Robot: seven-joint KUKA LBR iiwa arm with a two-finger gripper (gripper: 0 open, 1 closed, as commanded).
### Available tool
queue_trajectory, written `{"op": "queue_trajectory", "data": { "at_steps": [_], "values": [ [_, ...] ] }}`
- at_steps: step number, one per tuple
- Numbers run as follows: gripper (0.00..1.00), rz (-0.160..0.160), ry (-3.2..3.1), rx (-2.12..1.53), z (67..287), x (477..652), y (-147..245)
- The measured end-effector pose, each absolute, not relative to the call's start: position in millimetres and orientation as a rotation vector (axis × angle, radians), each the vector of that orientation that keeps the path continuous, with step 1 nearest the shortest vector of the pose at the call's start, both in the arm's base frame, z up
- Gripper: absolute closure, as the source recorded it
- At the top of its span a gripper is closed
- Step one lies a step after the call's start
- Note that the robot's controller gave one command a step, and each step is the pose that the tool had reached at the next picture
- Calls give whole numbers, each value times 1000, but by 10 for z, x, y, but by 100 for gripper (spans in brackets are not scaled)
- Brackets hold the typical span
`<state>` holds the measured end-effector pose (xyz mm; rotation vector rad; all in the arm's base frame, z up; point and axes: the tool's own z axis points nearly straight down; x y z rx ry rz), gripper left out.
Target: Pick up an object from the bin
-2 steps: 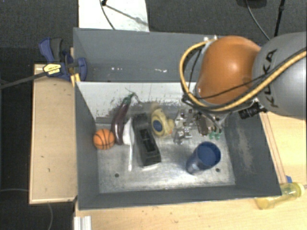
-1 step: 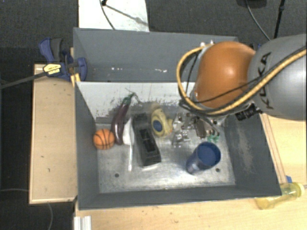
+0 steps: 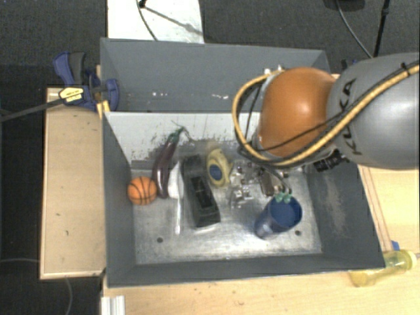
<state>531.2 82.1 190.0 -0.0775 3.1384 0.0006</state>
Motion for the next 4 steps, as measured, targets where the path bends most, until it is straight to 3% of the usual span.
{"op": "queue_trajectory", "data": {
  "at_steps": [1,2,3,4],
  "values": [
    [0,1,3139,-93,1521,5399,834],
    [0,1,3139,-91,1521,5400,834],
    [100,-5,3097,41,950,5515,1141],
    [100,-5,3097,43,950,5515,1141]
  ]
}}
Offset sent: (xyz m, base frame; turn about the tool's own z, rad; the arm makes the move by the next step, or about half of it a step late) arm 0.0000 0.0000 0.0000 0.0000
